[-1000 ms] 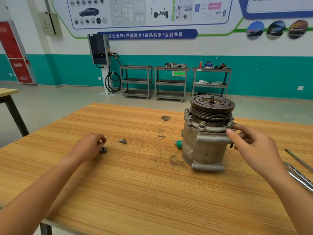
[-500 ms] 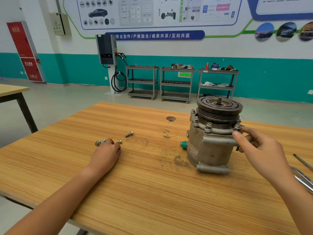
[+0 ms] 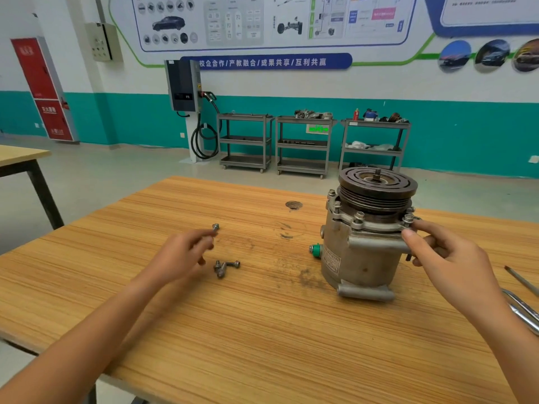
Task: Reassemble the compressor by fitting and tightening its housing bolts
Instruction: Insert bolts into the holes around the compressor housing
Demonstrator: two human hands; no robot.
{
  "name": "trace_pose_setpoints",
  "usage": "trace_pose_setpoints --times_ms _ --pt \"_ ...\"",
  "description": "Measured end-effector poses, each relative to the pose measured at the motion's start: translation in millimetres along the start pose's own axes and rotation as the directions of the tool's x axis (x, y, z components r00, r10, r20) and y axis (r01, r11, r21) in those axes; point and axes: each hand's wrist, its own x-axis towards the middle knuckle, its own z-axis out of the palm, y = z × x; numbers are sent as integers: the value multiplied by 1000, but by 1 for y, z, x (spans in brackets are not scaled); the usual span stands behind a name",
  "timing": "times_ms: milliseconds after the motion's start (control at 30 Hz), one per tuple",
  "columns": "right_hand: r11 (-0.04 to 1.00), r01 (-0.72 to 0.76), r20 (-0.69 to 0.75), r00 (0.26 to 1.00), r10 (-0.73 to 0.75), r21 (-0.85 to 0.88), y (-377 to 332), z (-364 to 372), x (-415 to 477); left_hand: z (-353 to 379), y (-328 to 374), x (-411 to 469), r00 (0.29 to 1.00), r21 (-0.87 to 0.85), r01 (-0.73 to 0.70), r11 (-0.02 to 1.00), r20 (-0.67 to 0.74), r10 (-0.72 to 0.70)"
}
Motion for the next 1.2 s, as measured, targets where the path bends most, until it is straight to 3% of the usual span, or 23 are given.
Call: trace_pose_setpoints --times_ms 67,133,200,300,367,533,633,700,800,867,1000,1133,1200 --pt "1000 3 0 1000 -3 -1 0 0 0 -9 -8 23 992 -87 85 993 -86 -92" --pt "1000 5 0 1000 -5 -4 -1 0 0 -10 -15 49 987 25 121 992 -106 -118" --pt "1000 4 -1 1000 -4 0 -1 0 0 -1 -20 72 995 179 104 978 -21 -101" --pt "1000 -1 -3 1000 1 12 1 -1 -1 25 -23 95 965 374 4 927 240 -101" --pt "1000 -1 2 1000 1 22 2 -1 -1 37 -23 99 957 448 -52 893 278 -83" --pt "1000 16 28 999 -16 -14 5 -7 -1 31 -19 91 987 359 -33 933 159 -26" --pt "1000 22 13 1000 -22 -12 5 -12 -2 5 -6 68 999 107 12 994 28 -15" --pt "1000 31 11 999 -31 -3 5 -13 -2 -14 4 50 992 30 -16 999 125 12" --pt "999 44 20 999 -44 3 2 -11 -3 -18 18 23 923 247 -136 959 384 32" --pt "999 54 27 998 -54 0 1 -9 -3 -5 19 12 896 426 -237 873 444 27" --pt "999 46 15 999 -46 17 4 -10 -5 11 16 0 909 509 -282 813 413 56" --pt "998 58 -17 998 -58 -3 1 -11 -5 13 15 -10 909 518 -368 772 374 183" --pt "998 64 -40 997 -63 10 0 -11 -6 8 13 -16 916 445 -388 807 283 284"
